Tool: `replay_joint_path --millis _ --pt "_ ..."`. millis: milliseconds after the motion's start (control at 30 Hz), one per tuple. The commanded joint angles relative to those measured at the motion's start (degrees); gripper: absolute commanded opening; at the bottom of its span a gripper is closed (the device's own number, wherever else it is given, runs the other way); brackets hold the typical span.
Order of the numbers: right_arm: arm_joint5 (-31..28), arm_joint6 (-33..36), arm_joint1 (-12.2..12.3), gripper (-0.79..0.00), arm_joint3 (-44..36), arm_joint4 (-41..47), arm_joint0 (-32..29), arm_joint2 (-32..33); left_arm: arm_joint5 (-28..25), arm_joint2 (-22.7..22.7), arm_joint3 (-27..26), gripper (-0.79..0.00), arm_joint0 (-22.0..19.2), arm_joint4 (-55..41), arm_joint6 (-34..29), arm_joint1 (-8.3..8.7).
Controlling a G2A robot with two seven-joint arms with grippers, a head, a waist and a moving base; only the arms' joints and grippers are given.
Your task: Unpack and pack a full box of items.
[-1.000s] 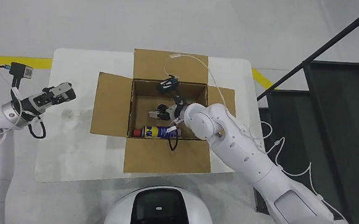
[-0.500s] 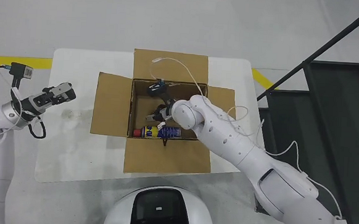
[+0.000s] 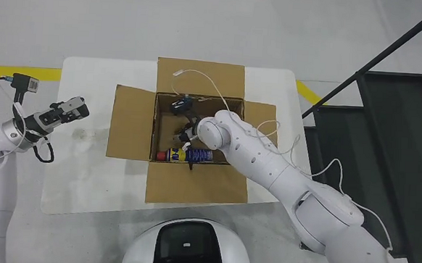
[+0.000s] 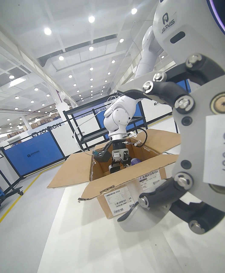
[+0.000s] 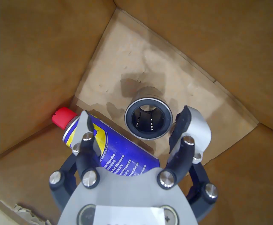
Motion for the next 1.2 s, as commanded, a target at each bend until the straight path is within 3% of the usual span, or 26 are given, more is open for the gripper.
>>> replay_joint_path --millis 0,333,567,833,1000,1167 --pt "0.1 0.1 -0.4 -0.785 1.0 -0.3 0.3 -0.2 0.0 0.0 0.0 0.000 0.0 0.0 0.0 0.00" --pt "0.2 2.1 -0.3 -0.785 -2.2 -3.9 -0.2 1.0 0.0 0.0 0.0 0.000 0.0 0.0 0.0 0.00" --pt "1.4 9.2 3.5 -0.785 -17.2 -10.2 -5.4 6.3 0.0 0.0 0.0 0.000 0.0 0.0 0.0 0.00" --pt "0.7 17.1 8.9 -0.785 -39.3 -17.9 -17.6 17.5 0.0 0.0 0.0 0.000 0.0 0.0 0.0 0.00" --pt "0.0 18.5 10.4 -0.785 -46.4 -20.5 -22.7 22.1 0.0 0.0 0.0 0.000 0.0 0.0 0.0 0.00" --pt "-0.2 18.5 11.0 -0.785 -48.7 -20.9 -25.1 24.4 0.0 0.0 0.0 0.000 0.0 0.0 0.0 0.00"
